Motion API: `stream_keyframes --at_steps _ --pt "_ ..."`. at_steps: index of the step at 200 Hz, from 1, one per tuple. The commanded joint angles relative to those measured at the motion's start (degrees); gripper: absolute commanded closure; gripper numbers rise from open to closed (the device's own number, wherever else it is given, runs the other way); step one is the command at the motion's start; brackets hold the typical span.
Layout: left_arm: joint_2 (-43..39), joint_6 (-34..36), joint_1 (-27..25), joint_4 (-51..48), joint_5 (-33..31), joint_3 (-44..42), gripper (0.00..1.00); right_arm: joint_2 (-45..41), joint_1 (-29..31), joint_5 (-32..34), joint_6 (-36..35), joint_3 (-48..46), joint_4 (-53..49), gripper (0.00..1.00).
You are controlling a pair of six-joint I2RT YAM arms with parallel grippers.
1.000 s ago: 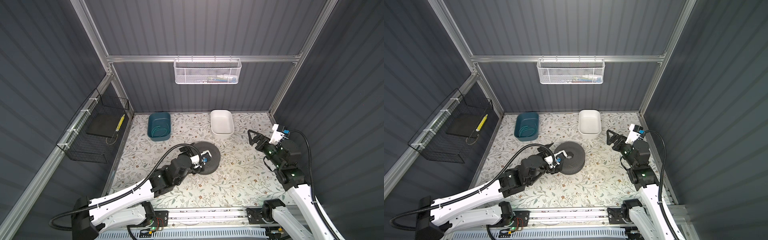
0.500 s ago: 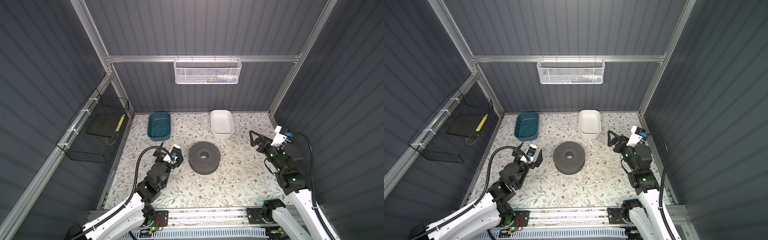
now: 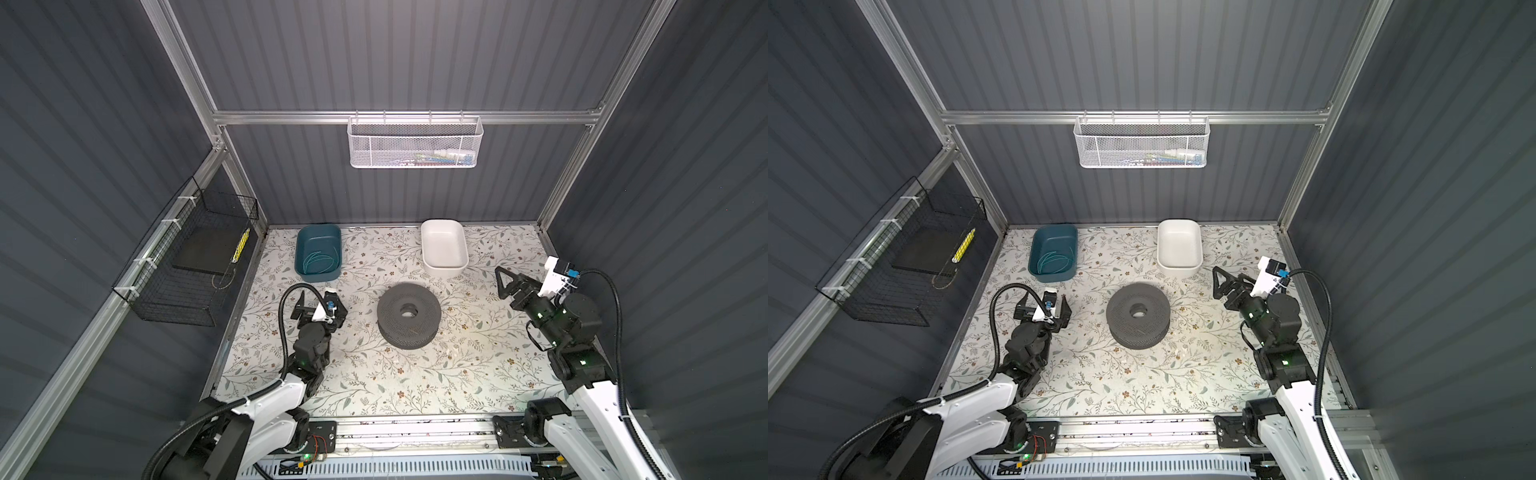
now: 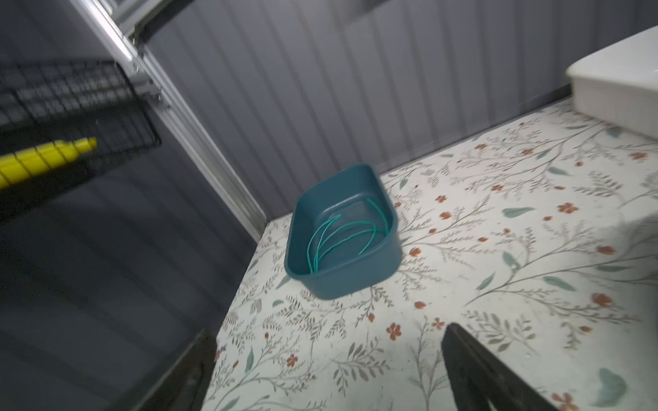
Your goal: Wrap the cables
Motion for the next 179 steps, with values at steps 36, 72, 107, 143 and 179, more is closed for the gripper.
stream_keyframes --at_steps 36,72,107,143,179 --pt "21.0 -15.7 11.6 19.8 12.3 0.9 0.01 -0.7 0.5 0.3 -3.5 -1.4 2.2 0.01" --pt "37.9 -17.3 13.9 31.9 13.5 2.7 0.01 -0.3 0.6 0.9 -4.4 -1.9 2.8 0.01" --pt "34.7 -17.1 13.9 12.8 14.4 10.6 0.0 1.5 0.7 0.7 -5.2 -1.9 3.4 0.01" --pt "34.6 -18.1 14.9 2.7 15.1 15.7 0.01 3.1 0.7 3.9 -8.2 -2.2 3.0 0.01" --pt "34.5 -18.1 14.9 2.8 15.1 15.7 0.01 4.2 0.7 15.5 -18.4 -7.4 5.6 0.01"
